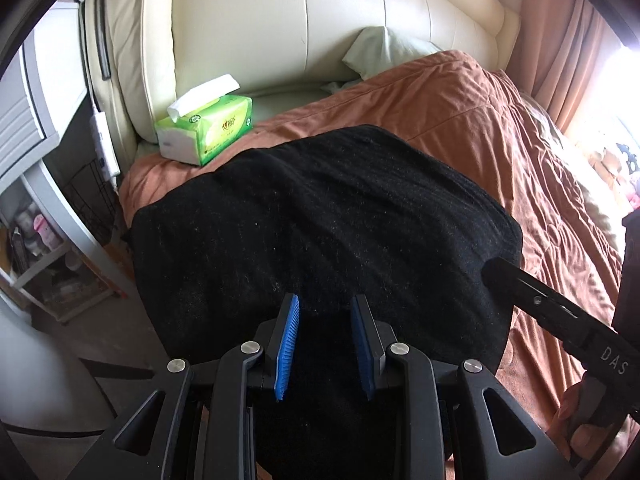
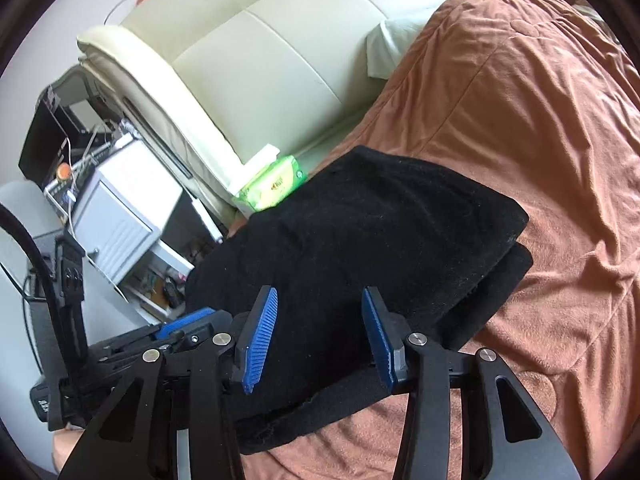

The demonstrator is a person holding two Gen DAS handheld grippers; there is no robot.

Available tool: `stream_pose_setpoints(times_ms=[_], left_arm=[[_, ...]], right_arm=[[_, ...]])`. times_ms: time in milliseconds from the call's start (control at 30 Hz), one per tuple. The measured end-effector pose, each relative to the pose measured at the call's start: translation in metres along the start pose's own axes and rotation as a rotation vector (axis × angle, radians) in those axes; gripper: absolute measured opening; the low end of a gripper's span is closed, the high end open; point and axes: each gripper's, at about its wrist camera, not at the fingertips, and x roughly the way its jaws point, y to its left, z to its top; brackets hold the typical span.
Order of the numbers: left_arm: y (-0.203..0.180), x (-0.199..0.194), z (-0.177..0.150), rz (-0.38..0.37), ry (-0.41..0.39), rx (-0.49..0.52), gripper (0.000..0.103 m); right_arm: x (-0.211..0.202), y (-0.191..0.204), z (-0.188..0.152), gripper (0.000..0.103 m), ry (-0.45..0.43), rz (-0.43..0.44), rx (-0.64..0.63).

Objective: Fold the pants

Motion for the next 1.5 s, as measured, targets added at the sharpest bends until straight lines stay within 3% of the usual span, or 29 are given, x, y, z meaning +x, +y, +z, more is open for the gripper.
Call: stream_pose_setpoints(times_ms=[100, 300, 533, 700, 867, 933, 1100, 1167, 1233, 1300, 1400, 1500], left_arm=[[0.006, 0.004, -0.011, -0.03, 0.002, -0.03, 0.029], [0.007, 0.005, -0.025, -0.039, 0.005, -0.039, 0.029], [-0.004, -0.003, -0.041, -0.007, 0.007, 0.004, 0.029], [-0.015, -0.024, -0.042, -0.001, -0.025, 0.036, 0.029], [-0.03, -0.049, -0.043, -0.047, -0.03, 0.055, 0.029], [-0.037, -0.06, -0.044, -0.066, -0.037, 0.072, 0.034], [-0.052, -0.084, -0.052, -0.094, -0.048, 0.085, 0.055], [-0.059, -0.094, -0.057, -0.103, -0.052, 0.097, 0.065], [-0.065, -0.105, -0.062, -0.106, -0.06, 0.11, 0.078], [-0.071, -0.117, -0.069, -0.097, -0.075, 0.124, 0.088], [-0.078, -0.132, -0.079, -0.093, -0.08, 0.139, 0.098], [-0.083, -0.145, -0.09, -0.106, -0.082, 0.147, 0.1]], right_arm=[[0.01, -0.005, -0.004, 0.037, 0.022, -0.026, -0.012], [0.018, -0.004, -0.015, 0.035, 0.033, -0.078, -0.058], [0.009, -0.012, -0.037, 0.035, 0.026, -0.099, 0.013], [-0.032, -0.013, -0.038, 0.035, 0.003, -0.07, 0.116], [-0.077, -0.013, -0.042, 0.035, -0.025, -0.127, 0.126], [-0.096, -0.017, -0.047, 0.035, -0.034, -0.141, 0.145], [-0.146, -0.023, -0.072, 0.052, -0.06, -0.196, 0.187], [-0.168, -0.021, -0.082, 0.067, -0.08, -0.221, 0.197], [-0.191, -0.017, -0.088, 0.095, -0.105, -0.241, 0.202], [-0.214, -0.01, -0.096, 0.103, -0.137, -0.259, 0.197], [-0.241, 0.003, -0.109, 0.103, -0.159, -0.291, 0.187], [-0.263, 0.017, -0.122, 0.103, -0.169, -0.304, 0.174]])
